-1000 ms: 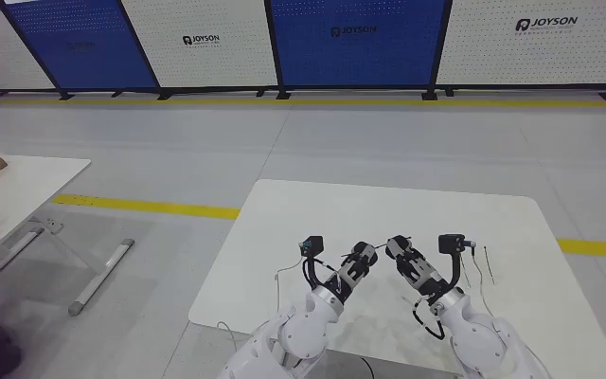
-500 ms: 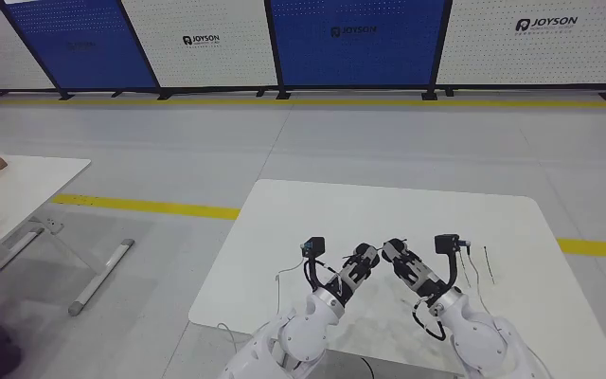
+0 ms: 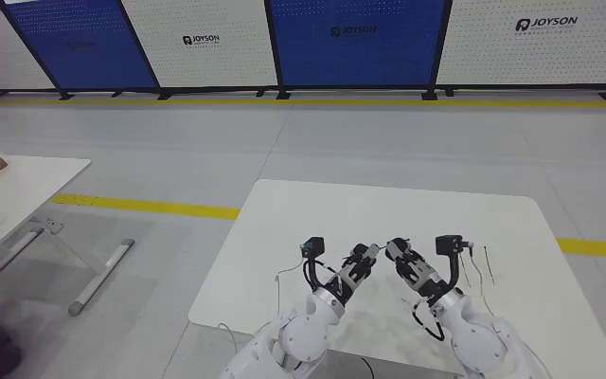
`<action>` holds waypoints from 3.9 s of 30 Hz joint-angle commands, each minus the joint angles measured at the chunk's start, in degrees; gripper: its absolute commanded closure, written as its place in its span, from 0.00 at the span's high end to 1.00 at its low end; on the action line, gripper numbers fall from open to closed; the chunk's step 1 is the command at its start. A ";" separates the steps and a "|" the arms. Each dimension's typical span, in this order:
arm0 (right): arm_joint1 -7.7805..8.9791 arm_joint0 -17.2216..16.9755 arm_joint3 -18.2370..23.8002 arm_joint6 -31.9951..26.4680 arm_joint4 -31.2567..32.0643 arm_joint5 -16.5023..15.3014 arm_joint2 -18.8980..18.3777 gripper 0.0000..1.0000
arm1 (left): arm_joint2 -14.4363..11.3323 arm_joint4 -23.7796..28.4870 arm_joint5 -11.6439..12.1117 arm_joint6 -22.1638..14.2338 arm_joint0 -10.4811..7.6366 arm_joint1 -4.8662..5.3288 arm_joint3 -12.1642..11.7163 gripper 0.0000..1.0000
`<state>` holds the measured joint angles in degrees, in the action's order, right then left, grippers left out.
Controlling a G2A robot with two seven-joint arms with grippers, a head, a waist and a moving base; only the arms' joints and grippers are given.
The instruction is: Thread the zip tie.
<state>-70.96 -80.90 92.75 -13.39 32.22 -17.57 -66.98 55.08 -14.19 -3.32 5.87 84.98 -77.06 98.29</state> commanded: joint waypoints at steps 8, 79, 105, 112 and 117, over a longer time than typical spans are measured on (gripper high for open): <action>-0.07 0.10 -0.17 0.68 0.54 0.09 0.12 0.00 | 0.11 0.03 0.06 -0.02 -0.16 -0.07 -0.35 0.19; 0.05 -0.01 -2.35 3.09 11.78 1.08 -0.24 0.37 | 1.38 9.34 3.86 0.69 0.46 -0.91 0.55 0.00; 0.10 -0.49 -0.61 3.42 14.35 -1.14 0.75 0.26 | 0.28 6.50 3.42 0.34 0.24 -1.04 -0.07 0.00; 0.12 -0.63 -0.61 3.14 14.50 -1.72 1.02 0.25 | 0.13 5.94 3.45 0.50 0.16 -1.07 -0.19 0.00; 0.09 -0.61 -0.50 3.05 13.77 -1.92 1.17 0.27 | -0.20 5.20 3.59 0.86 0.26 -1.11 -0.27 0.00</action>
<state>-70.87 -81.53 92.22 -10.35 46.14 -19.48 -65.81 54.92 -8.95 0.25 6.69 85.21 -78.17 98.04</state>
